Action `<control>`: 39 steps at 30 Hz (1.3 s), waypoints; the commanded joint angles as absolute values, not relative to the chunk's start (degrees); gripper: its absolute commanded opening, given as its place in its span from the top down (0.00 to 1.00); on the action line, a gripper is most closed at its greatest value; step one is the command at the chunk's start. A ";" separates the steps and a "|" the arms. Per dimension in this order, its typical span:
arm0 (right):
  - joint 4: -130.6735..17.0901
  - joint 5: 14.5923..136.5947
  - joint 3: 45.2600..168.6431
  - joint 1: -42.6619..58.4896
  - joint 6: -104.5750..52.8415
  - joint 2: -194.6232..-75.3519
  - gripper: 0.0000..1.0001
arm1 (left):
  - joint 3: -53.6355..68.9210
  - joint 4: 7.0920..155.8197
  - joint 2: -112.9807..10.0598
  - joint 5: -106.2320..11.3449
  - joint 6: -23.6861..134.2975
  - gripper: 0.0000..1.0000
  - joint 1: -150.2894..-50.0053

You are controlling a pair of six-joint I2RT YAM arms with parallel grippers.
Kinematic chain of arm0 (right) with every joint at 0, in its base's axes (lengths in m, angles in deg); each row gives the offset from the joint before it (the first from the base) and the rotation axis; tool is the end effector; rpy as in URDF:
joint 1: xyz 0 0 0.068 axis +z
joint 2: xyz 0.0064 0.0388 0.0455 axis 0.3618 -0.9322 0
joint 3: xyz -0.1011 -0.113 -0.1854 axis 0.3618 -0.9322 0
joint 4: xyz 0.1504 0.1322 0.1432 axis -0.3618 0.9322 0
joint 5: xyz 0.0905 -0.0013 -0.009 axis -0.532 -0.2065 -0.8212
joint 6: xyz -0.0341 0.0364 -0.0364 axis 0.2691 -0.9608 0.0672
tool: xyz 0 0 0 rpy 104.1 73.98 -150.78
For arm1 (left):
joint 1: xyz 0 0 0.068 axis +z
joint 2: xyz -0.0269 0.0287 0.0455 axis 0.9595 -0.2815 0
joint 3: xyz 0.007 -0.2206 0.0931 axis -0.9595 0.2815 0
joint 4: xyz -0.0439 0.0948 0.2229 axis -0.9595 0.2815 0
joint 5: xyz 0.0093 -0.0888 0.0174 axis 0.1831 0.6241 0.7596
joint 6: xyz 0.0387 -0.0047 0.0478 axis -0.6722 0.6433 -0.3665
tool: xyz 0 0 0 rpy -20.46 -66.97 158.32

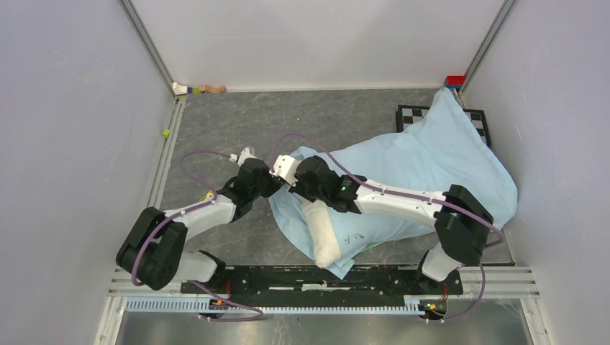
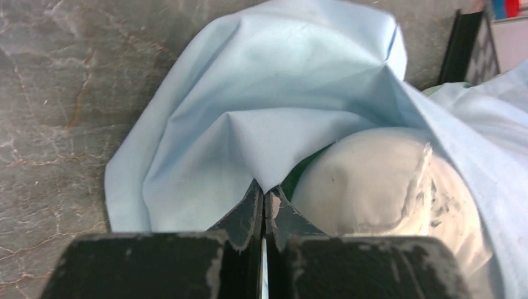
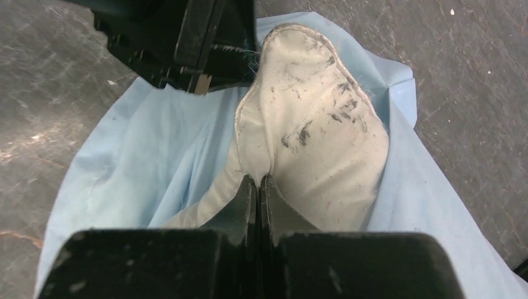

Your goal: Put the pillow into the pillowcase

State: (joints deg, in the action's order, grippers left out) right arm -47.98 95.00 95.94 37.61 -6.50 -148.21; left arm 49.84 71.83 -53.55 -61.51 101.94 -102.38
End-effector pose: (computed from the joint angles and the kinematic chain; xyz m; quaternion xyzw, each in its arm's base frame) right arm 0.1937 0.3017 0.2057 -0.4881 0.7552 0.0829 0.4296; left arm 0.2360 -0.1240 0.1390 -0.2486 0.8539 -0.2803 0.3612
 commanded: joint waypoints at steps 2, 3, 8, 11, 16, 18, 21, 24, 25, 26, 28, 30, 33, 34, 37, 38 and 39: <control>-45.44 87.07 90.50 36.53 -12.41 -143.42 1.00 | 44.50 70.56 -47.42 -68.57 98.14 0.98 -101.51; -45.88 85.96 89.72 35.79 -13.30 -143.54 1.00 | 44.51 69.80 -46.66 -68.12 97.61 0.98 -101.51; -48.18 81.65 87.50 31.15 -18.05 -146.05 1.00 | 45.44 65.70 -42.22 -66.24 95.18 0.98 -101.59; -47.25 81.93 88.80 28.50 -21.31 -148.06 1.00 | 47.19 64.06 -38.23 -65.78 93.33 0.98 -101.60; -42.56 82.88 95.25 28.09 -22.05 -154.14 1.00 | 47.94 63.12 -34.78 -61.34 88.31 0.98 -101.82; -41.70 85.06 96.93 28.06 -22.81 -156.18 1.00 | 48.32 62.70 -33.81 -59.26 87.27 0.98 -101.84; -39.77 87.89 99.90 27.50 -24.78 -159.07 1.00 | 49.48 62.22 -31.71 -57.37 86.44 0.98 -102.34; -37.31 90.70 102.74 27.21 -25.83 -161.72 1.00 | 50.02 63.34 -29.59 -56.86 85.77 0.98 -102.65; -36.61 92.16 103.36 27.26 -26.14 -162.29 1.00 | 50.27 63.38 -28.75 -56.85 85.42 0.98 -102.74; -36.20 93.30 103.87 27.26 -26.25 -162.89 1.00 | 50.37 63.77 -28.06 -56.85 85.25 0.98 -102.74; -36.18 95.60 104.05 27.15 -26.81 -163.36 1.00 | 50.39 64.65 -26.99 -56.14 85.13 0.98 -102.86; -36.56 96.30 104.67 26.72 -27.49 -163.85 1.00 | 50.47 65.20 -26.33 -55.97 85.54 0.98 -103.09; -37.64 97.58 106.63 26.13 -28.67 -164.53 1.00 | 51.15 65.91 -25.16 -55.31 86.47 0.98 -103.90; -37.49 98.48 108.12 26.01 -29.09 -164.98 1.00 | 51.34 66.10 -24.79 -54.57 86.80 0.98 -104.12; -35.14 99.94 114.18 25.81 -29.15 -167.90 1.00 | 51.47 67.61 -22.80 -54.23 87.19 0.98 -104.96; -33.43 101.29 117.49 25.81 -28.96 -169.30 1.00 | 51.42 68.50 -21.85 -55.07 87.08 0.98 -105.23; -32.21 101.99 119.59 25.81 -28.60 -170.45 1.00 | 51.43 69.14 -20.65 -55.49 86.90 0.98 -105.39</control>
